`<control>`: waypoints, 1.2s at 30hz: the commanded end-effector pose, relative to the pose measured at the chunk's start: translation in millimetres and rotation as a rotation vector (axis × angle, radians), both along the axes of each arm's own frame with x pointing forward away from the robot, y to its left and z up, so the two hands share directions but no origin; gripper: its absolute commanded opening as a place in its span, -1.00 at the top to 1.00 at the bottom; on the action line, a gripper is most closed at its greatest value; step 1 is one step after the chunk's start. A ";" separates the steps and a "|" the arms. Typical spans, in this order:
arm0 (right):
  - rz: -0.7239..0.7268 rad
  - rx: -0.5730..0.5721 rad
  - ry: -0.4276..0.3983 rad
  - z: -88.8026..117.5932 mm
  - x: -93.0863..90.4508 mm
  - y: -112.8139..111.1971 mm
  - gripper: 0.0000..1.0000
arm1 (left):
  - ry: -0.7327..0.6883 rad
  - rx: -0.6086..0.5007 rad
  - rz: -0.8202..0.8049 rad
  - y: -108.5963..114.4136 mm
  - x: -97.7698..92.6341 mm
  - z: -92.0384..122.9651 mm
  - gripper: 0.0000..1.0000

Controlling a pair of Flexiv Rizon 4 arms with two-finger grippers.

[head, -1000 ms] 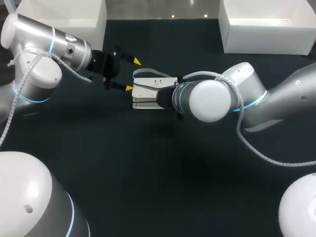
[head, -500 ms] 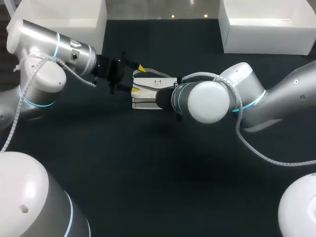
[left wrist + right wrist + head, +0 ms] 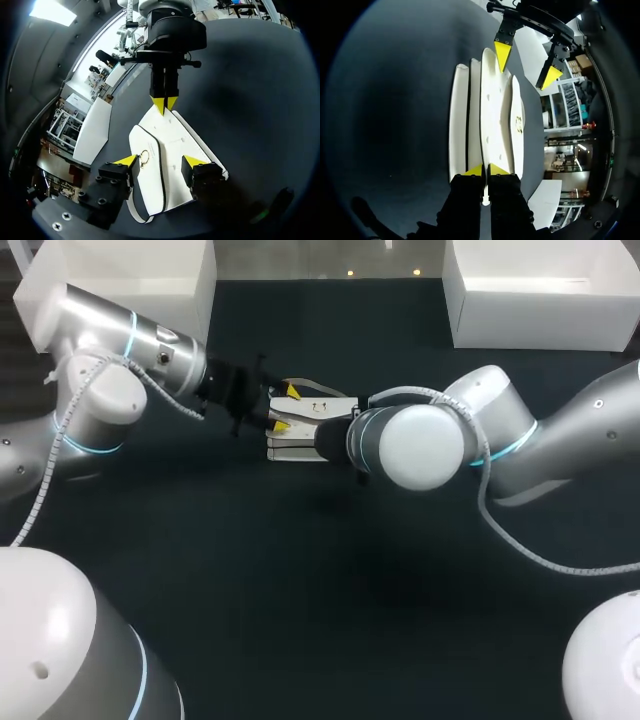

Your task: Pick up the bag, open it, inspect its contents, close it, and place it on the opposite side

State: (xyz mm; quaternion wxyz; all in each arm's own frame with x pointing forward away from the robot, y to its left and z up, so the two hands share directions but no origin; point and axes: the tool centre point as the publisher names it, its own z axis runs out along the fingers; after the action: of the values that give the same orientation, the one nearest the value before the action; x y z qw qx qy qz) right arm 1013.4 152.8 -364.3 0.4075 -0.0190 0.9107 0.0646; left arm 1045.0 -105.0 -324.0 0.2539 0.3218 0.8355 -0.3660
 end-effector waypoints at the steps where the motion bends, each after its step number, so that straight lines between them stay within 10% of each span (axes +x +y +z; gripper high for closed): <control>1: -0.004 0.014 -0.091 -4.6 -1.6 -0.4 1.00 | 0.014 0.004 -0.009 -5.1 12.5 -7.4 0.01; 7: -0.004 0.014 -0.091 -4.6 -1.6 -0.4 1.00 | 0.024 0.011 0.000 -5.3 17.4 -9.4 0.24; 12: -0.004 0.014 -0.091 -4.6 -1.6 -0.4 1.00 | 0.027 0.020 0.007 -5.8 21.2 -9.6 1.00; 36: -0.004 0.014 -0.091 -4.6 -1.6 -0.4 1.00 | 0.341 -0.032 0.108 -1.4 90.2 44.9 1.00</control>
State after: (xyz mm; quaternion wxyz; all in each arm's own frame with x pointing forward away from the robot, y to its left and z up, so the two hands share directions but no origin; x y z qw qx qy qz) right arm 1013.3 153.3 -364.4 0.4080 -0.0188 0.9106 0.0638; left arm 1116.2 -107.3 -281.5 0.1781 0.1857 0.8735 -0.4132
